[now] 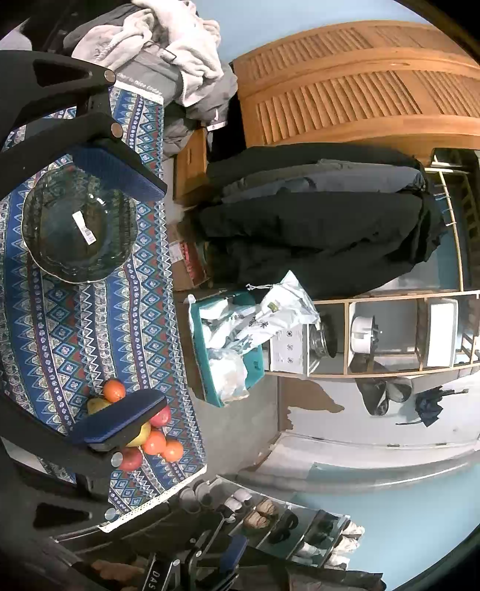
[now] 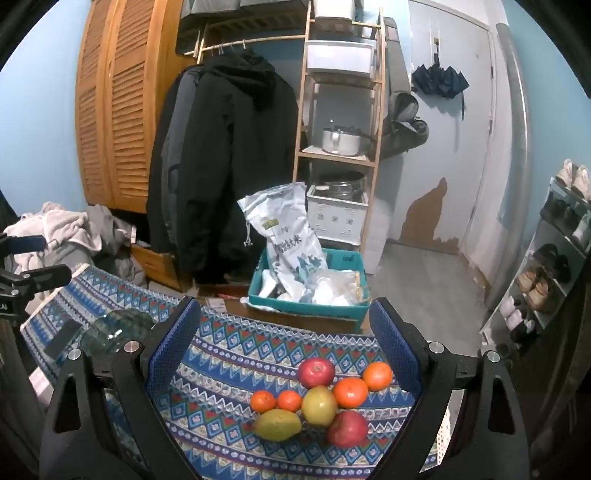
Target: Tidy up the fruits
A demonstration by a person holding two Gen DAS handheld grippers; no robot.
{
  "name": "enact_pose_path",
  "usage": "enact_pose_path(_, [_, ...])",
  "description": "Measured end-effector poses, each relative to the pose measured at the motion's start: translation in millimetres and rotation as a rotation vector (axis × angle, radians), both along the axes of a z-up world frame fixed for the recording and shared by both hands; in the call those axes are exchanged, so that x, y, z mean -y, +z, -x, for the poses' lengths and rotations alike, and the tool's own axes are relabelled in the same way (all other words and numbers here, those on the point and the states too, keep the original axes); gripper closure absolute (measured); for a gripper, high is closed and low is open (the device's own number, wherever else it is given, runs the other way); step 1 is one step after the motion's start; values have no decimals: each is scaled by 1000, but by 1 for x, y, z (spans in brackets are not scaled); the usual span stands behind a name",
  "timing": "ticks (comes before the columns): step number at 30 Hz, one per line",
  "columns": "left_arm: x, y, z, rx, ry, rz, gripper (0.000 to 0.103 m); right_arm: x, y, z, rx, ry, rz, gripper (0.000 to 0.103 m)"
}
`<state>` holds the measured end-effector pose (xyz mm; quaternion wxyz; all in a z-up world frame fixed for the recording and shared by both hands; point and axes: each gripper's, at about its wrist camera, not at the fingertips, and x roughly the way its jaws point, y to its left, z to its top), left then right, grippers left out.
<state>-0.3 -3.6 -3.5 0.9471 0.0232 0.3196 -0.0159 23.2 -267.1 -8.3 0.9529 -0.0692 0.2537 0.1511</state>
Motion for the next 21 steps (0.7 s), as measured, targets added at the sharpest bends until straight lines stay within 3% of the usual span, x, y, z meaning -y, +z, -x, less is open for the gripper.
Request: enact_pose_path(21, [0, -2, 1, -2, 0, 0, 1, 0, -1, -1, -8, -3, 1, 12])
